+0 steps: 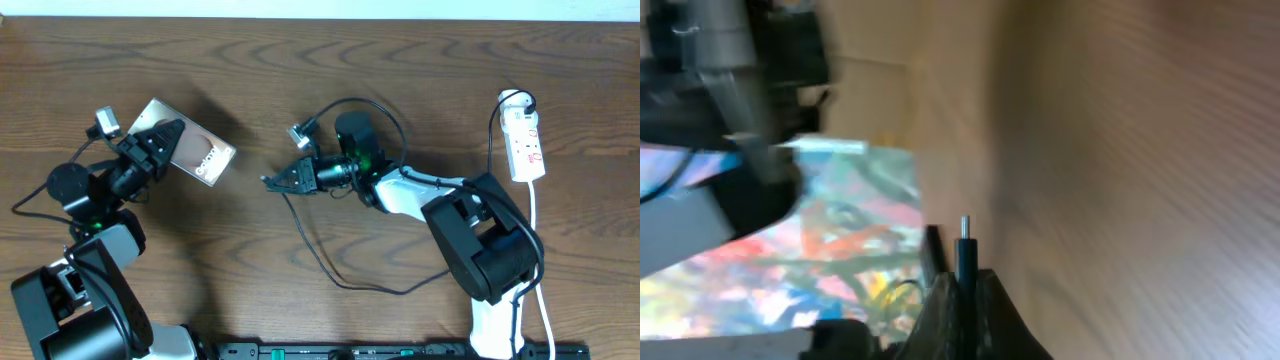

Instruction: Plug charger to phone and switch on socket

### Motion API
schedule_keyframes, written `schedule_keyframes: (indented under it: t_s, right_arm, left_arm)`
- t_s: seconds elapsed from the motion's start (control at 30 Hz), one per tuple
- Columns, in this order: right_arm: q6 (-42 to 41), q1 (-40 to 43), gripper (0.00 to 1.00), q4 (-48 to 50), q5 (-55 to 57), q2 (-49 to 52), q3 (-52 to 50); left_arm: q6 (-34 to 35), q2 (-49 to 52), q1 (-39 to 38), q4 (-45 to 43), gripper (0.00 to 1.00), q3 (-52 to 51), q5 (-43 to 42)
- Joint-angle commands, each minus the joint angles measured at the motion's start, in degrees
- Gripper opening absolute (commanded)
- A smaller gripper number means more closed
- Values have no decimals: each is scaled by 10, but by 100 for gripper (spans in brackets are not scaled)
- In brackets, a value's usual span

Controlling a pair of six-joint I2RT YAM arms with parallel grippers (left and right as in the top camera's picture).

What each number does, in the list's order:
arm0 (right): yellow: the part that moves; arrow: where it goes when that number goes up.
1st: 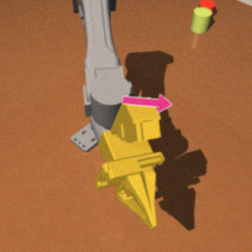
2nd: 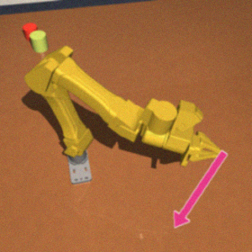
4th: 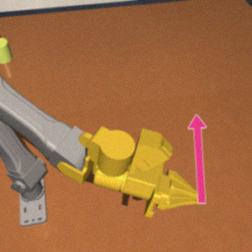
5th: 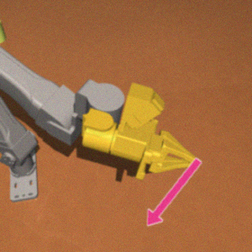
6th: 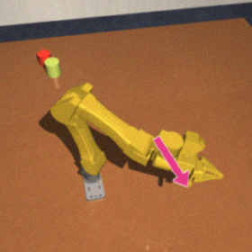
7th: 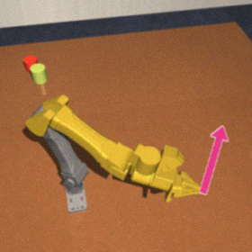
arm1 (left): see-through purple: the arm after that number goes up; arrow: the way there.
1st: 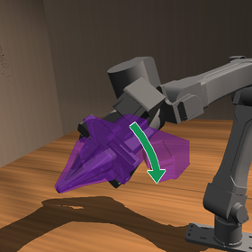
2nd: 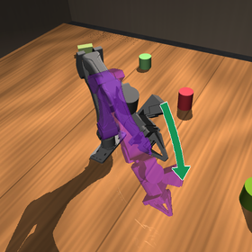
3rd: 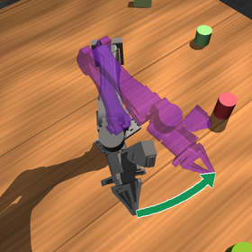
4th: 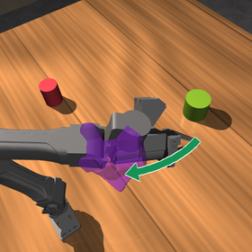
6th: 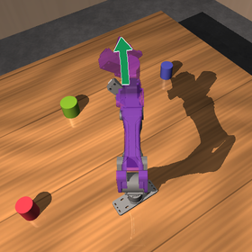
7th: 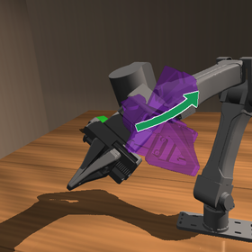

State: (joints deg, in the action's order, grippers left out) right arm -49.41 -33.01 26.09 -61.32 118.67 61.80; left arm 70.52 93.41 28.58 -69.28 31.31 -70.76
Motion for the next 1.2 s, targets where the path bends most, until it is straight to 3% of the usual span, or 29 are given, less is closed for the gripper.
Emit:
schedule_keyframes:
  t_s: [0.0, 0.2, 0.37, 0.6, 0.83, 1.17]
  right_arm:
    - [101, 17, 1, -63, 58, -2, 3]
    - [189, 49, 1, -219, 144, -3, 10]
    - [283, 62, 1, -416, 276, -14, 58]
    - [301, 45, 1, -620, 501, -71, 127]
    - [272, 32, 1, -721, 650, -92, 130]
    - [217, 28, 1, -715, 653, -92, 56]
  left_arm:
    - [1, -7, 15, -7, 7, 0, -30]
    - [1, -7, 20, -7, 7, 0, -53]
    - [1, -7, 20, -7, 7, 0, -95]
    - [-2, -7, 20, -7, 7, 0, -135]
    - [-12, -7, 20, -7, 7, 0, -139]
    - [-13, -7, 20, -7, 7, 0, -139]
